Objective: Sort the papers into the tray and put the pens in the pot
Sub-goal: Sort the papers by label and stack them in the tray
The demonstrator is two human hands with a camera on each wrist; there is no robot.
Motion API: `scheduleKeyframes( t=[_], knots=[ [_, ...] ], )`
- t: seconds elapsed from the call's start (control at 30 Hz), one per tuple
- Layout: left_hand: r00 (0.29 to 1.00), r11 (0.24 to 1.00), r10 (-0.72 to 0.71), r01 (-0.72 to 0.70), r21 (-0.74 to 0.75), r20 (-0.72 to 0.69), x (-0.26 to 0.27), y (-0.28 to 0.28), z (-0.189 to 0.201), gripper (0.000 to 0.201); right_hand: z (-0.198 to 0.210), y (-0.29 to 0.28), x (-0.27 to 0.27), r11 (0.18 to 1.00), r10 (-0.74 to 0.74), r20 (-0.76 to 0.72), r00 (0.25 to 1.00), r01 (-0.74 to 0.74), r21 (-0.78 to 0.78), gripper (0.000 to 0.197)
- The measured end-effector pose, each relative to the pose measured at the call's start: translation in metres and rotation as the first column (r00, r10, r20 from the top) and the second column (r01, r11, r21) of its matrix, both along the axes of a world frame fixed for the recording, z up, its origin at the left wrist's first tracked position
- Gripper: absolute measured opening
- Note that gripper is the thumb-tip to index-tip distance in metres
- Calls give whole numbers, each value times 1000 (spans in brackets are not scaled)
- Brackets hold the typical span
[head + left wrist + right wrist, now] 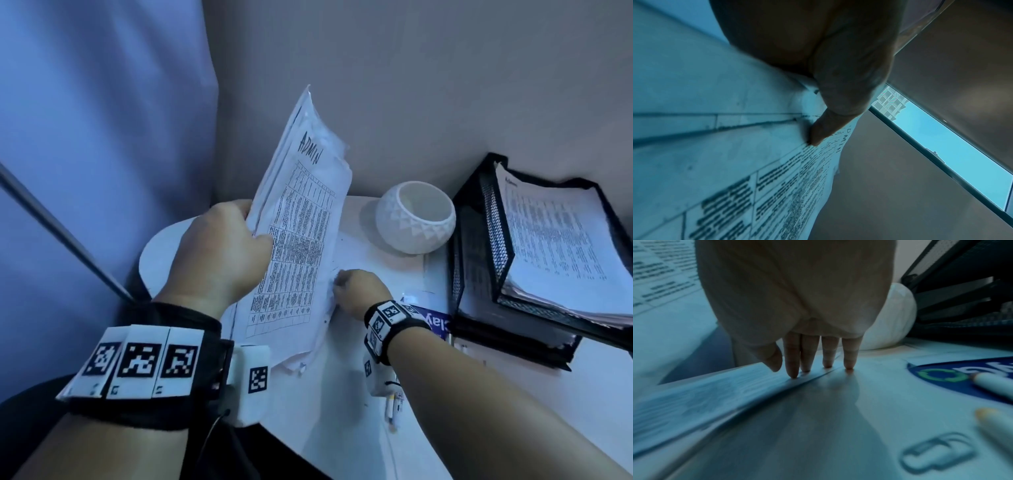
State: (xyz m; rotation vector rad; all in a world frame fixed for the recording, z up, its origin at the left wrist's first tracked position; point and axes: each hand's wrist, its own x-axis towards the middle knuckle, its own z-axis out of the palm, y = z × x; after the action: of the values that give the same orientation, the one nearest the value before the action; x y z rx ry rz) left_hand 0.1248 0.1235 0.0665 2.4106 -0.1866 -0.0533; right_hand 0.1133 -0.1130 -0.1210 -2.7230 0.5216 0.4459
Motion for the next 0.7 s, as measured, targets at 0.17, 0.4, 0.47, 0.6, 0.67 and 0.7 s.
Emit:
scheduleKeyframes(
  t=[0.17, 0.4, 0.47, 0.6, 0.67, 0.7],
  knots=[
    [1000, 1000, -17, 16, -10, -7, -5, -1, 3, 20, 4, -25, -23, 969, -232, 125, 965, 218, 117, 16],
    [1000, 1000, -6, 5, -20, -30, -9, -3, 4, 24, 0, -35, -28, 950, -301, 64, 951, 305, -68, 86],
    [999, 1000, -7, 7, -20, -39, -8, -4, 3, 26, 0, -35, -26, 948, -300, 27, 954, 301, -101, 102],
    [999, 999, -25, 23, -26, -43, -6, -6, 0, 27, 1, -38, -20, 934, -354, -12, 935, 353, -57, 114],
    [999, 999, -34, 33, -24, -36, -6, -7, -1, 28, 0, -38, -22, 888, -455, 6, 891, 453, 74, 118],
    [999, 999, -39, 38, -24, -32, -7, -8, -1, 29, 0, -37, -24, 854, -504, 10, 864, 497, 153, 116]
  ],
)
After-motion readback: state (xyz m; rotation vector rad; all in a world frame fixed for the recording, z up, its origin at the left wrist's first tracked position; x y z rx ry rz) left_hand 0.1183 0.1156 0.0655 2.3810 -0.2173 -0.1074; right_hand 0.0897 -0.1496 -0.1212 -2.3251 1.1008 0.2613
